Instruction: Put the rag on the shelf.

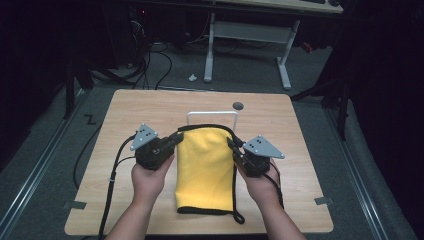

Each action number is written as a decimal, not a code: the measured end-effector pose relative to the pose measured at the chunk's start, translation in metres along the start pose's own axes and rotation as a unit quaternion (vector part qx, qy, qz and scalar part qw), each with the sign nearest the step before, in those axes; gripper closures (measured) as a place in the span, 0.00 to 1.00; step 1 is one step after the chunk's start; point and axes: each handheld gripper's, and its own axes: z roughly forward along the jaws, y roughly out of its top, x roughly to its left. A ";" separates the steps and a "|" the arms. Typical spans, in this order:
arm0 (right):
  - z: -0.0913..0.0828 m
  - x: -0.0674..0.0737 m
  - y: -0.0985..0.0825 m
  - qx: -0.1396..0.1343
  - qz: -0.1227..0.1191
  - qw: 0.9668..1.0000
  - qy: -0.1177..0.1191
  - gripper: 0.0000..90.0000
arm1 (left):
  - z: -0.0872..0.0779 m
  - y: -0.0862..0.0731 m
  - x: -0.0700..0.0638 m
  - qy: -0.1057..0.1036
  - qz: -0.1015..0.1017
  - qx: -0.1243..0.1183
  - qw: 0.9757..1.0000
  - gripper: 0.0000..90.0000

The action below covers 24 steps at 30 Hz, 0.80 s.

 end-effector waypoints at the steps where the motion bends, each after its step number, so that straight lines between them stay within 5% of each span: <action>1: -0.001 0.000 0.002 -0.003 0.002 1.000 0.002 0.89 | -0.001 0.003 0.000 0.001 0.002 -0.003 1.000 0.95; 24: -0.015 -0.014 0.058 -0.069 -0.008 0.997 -0.015 0.90 | -0.010 0.070 -0.015 0.010 0.069 -0.052 0.996 0.95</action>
